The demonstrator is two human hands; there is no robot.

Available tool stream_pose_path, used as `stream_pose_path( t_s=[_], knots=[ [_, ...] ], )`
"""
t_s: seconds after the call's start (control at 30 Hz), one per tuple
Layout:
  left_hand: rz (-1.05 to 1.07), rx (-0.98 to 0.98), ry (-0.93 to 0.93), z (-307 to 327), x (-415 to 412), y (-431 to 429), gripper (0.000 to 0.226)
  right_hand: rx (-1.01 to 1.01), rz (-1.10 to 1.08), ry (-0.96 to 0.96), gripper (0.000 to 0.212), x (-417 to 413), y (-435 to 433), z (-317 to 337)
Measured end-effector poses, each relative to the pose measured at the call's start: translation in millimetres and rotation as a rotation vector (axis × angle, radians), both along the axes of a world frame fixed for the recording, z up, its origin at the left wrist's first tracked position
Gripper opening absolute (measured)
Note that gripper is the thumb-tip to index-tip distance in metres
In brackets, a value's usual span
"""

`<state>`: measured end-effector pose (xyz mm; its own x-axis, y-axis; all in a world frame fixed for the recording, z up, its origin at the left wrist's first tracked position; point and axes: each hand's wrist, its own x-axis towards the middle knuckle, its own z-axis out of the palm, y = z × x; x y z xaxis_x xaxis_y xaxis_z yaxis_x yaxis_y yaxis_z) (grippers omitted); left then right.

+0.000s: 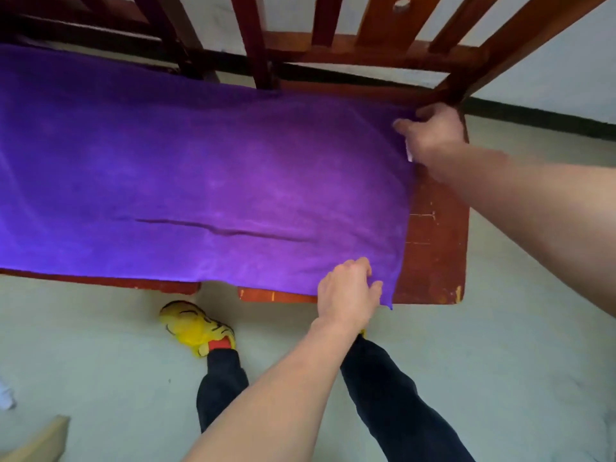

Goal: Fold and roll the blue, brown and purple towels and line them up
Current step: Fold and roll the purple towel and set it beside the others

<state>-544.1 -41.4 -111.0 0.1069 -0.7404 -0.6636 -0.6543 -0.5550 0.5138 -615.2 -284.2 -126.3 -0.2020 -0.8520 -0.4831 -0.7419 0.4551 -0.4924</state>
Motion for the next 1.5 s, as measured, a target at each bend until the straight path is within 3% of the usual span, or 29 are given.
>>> stream_pose_path(
  t_s=[0.13,0.3,0.47,0.67,0.83,1.1,1.27,1.5],
  knots=[
    [-0.091,0.016,-0.169,-14.6,-44.9,3.2,0.051,0.037,0.002,0.01,0.058,-2.7,-19.8,-14.8],
    [-0.22,-0.051,-0.323,-22.2,-67.1,7.7,0.04,0.097,-0.012,0.047,0.062,-9.5,-33.0,-23.7],
    [-0.351,-0.023,-0.279,-19.4,-66.4,7.4,0.028,0.092,-0.127,-0.183,0.02,-15.4,-25.1,-14.8],
    [0.004,0.148,0.057,17.8,-38.1,16.1,0.013,-0.018,-0.141,-0.292,0.015,-12.4,-11.2,38.6],
    [0.248,0.119,0.166,61.8,6.2,41.9,0.025,-0.077,-0.108,-0.399,0.026,16.6,5.1,91.6],
    [0.453,0.008,0.127,126.8,145.7,75.1,0.024,-0.216,0.041,-0.52,0.042,143.1,31.7,171.1],
    [0.531,-0.062,0.046,139.3,219.9,96.1,0.024,-0.181,0.064,-0.566,0.042,213.9,44.7,189.9],
    [0.7,-0.149,0.075,138.6,330.3,133.4,0.012,-0.171,0.085,-0.596,0.042,324.3,71.9,191.5]
  ],
)
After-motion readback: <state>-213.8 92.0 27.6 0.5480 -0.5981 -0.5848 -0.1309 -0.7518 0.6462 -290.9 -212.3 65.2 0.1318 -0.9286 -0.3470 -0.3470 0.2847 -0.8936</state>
